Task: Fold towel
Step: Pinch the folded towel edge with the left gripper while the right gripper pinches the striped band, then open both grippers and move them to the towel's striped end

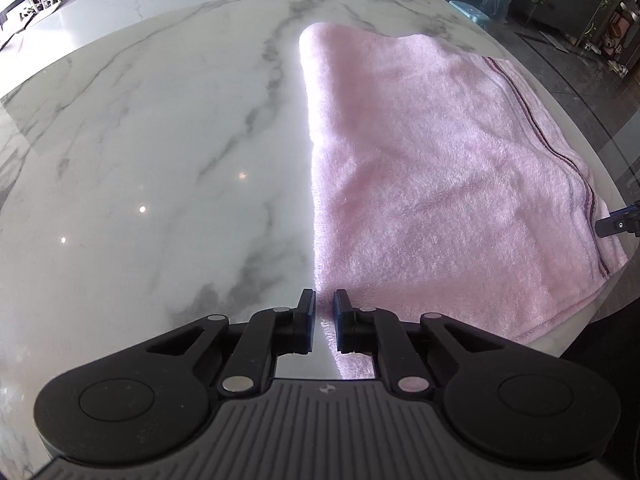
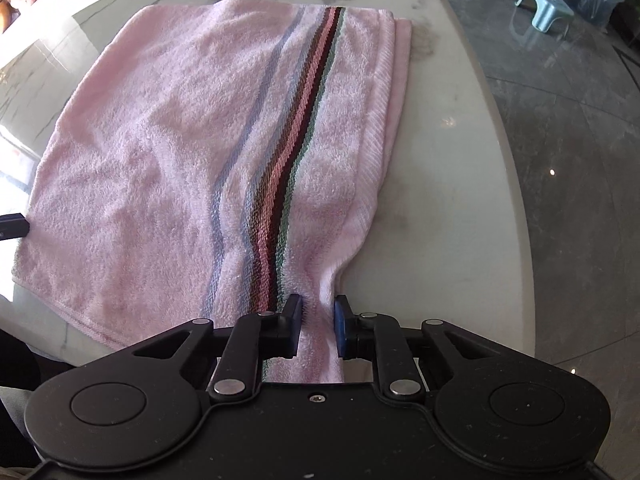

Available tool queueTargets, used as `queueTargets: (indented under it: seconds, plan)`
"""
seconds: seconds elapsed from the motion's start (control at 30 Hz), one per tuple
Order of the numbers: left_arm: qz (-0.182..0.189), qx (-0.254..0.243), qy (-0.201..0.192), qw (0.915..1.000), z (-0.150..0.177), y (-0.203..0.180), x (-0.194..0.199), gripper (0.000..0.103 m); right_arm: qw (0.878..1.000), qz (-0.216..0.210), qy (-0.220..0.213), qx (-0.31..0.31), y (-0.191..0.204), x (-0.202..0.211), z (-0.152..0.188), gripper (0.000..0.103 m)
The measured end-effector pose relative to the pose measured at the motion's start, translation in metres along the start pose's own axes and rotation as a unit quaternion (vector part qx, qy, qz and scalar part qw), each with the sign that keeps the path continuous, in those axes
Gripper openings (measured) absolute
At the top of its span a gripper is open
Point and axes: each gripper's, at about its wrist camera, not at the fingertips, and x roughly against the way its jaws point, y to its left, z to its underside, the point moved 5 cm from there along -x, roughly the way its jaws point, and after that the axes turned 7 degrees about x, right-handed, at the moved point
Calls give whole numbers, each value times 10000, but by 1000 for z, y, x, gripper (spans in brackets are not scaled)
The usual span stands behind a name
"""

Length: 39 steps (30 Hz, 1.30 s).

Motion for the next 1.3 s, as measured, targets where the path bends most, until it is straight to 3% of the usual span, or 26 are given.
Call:
queueTargets:
  seconds: [0.4,0.87,1.07,1.2,1.3]
  plan:
    - [-218,523,58,9984,23,64,21,9,9973,-157,-35,715,71,-18,-25,15]
    - [-302,604,100,9977,41,78,37,9,9949,-194,-36,993,84,-22,-25,15]
    - [-347,358,109,9987,41,74,41,10,9944,-258,-249,993,71,-21,-29,19]
    - [-337,73,9,9994,39,72,46,12,9889,-233,-528,1371,72,-6,-25,22]
    - [-328,-426,-27,9985,40,62,55,24,9818,-209,-739,1736,77,5,-22,33]
